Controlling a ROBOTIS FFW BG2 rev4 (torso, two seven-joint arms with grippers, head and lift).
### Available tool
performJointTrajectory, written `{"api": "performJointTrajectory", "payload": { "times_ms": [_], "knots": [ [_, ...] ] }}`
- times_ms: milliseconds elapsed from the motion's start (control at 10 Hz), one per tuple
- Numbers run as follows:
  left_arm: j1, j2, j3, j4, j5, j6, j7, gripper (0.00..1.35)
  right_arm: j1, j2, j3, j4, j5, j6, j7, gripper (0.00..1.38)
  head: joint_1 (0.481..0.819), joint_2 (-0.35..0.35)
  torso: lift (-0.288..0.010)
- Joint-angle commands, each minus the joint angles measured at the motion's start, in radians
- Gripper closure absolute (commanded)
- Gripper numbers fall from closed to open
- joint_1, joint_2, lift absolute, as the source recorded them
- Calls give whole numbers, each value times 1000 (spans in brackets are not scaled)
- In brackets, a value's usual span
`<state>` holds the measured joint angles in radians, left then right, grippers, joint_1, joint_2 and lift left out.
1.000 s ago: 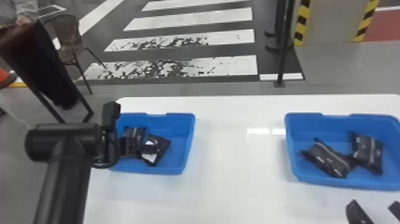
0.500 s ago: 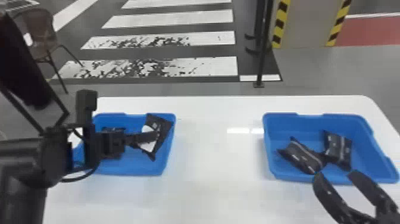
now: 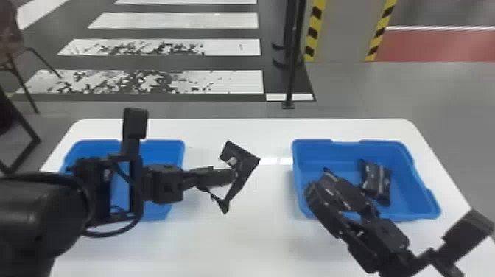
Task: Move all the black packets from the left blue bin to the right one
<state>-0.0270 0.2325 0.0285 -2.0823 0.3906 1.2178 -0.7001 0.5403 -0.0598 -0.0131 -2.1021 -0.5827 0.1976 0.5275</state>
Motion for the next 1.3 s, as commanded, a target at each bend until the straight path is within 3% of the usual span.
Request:
{"api": "performJointTrajectory", "payload": {
  "times_ms": [0, 600, 700, 900, 1000, 1200],
  "knots": [
    [-5, 1, -60, 0, 32, -1, 2, 1200, -45, -6, 13, 34, -35, 8, 0, 127, 695, -22, -138],
    [-37, -1, -184, 2, 104, -20, 13, 1202, -99, -20, 75, 52, -121, 87, 0, 202, 695, -96, -138],
    [-39, -4, -196, 2, 116, -23, 14, 1200, -104, -20, 83, 71, -151, 97, 0, 374, 695, -95, -138],
    [-44, -4, -200, 2, 118, -23, 14, 1200, -106, -18, 87, 86, -185, 109, 2, 1144, 695, -93, -138],
    [-42, -4, -200, 2, 118, -23, 16, 1200, -108, -15, 87, 98, -203, 67, 0, 1269, 695, -92, -138],
    [-39, -6, -200, 2, 120, -25, 16, 1197, -111, -15, 87, 98, -217, 62, 0, 1274, 695, -99, -138]
  ]
}}
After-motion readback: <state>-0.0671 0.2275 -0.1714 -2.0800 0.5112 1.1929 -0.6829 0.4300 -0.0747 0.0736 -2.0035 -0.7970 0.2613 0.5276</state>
